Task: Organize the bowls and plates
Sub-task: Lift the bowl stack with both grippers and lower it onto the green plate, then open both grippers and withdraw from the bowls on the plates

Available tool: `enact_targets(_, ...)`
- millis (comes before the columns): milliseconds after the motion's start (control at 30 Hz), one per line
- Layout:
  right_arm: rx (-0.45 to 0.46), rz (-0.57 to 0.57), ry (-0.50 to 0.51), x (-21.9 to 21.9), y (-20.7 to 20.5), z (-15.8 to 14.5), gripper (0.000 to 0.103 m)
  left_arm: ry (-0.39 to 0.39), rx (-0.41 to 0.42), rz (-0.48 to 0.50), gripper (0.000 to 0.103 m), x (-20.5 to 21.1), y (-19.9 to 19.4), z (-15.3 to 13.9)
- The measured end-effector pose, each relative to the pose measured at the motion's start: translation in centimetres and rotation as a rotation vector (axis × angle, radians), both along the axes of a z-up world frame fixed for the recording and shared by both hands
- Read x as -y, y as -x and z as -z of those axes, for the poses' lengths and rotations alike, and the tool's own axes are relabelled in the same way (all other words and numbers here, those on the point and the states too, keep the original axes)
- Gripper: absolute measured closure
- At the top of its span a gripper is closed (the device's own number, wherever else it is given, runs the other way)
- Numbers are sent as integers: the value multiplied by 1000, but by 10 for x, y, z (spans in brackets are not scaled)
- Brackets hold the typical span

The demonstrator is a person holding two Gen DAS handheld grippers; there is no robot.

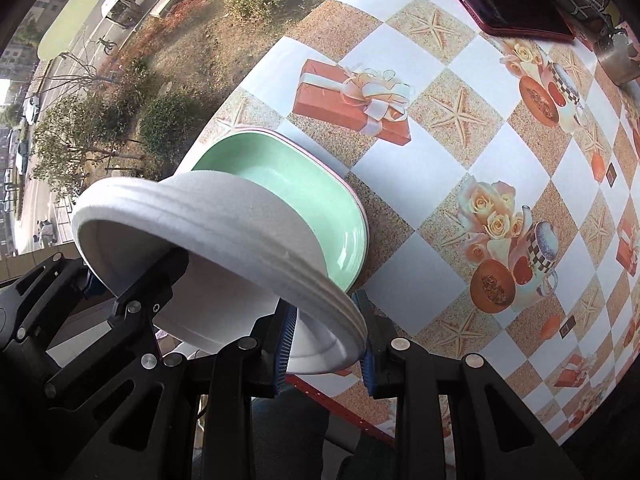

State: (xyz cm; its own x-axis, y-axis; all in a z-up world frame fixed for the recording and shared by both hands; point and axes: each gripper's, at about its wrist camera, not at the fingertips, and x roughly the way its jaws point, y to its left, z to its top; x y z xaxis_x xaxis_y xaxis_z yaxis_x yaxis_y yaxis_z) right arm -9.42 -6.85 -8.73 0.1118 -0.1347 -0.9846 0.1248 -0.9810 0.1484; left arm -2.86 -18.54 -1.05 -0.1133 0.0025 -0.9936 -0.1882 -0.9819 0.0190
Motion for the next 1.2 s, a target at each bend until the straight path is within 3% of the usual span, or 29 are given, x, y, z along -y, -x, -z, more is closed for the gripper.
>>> enact_targets(367, 62, -18, 3, 12, 8, 19, 71, -7, 43, -13, 78, 13, -2, 19)
enact_targets(567, 43, -43, -4, 26, 9, 22, 71, 18, -18, -8, 60, 12, -6, 16)
enact_targets(733, 30, -27, -6, 18, 8, 19, 70, 2, -51, -41, 34, 19, -7, 11)
enact_targets(833, -6, -20, -28, 13, 7, 10, 51, 30, -71, -65, 23, 23, -6, 6)
enact_targets(900, -38, -10, -14, 7, 7, 3, 28, 21, -90, -80, 23, 27, -5, 1)
enact_targets(933, -54, -8, -9, 5, 8, -1, 23, 19, -103, -83, 23, 28, -6, -4)
enact_targets(1000, -113, -9, -4, 2, 5, -13, 0, 59, -154, -88, 23, 28, -6, -15)
enact_targets(1100, -242, -32, 4, 4, -1, -36, 1, 140, -192, -92, 22, 23, -4, -25)
enact_targets(1200, -347, -89, -31, 12, -12, -51, 1, 87, -153, -91, 22, 20, -2, -26)
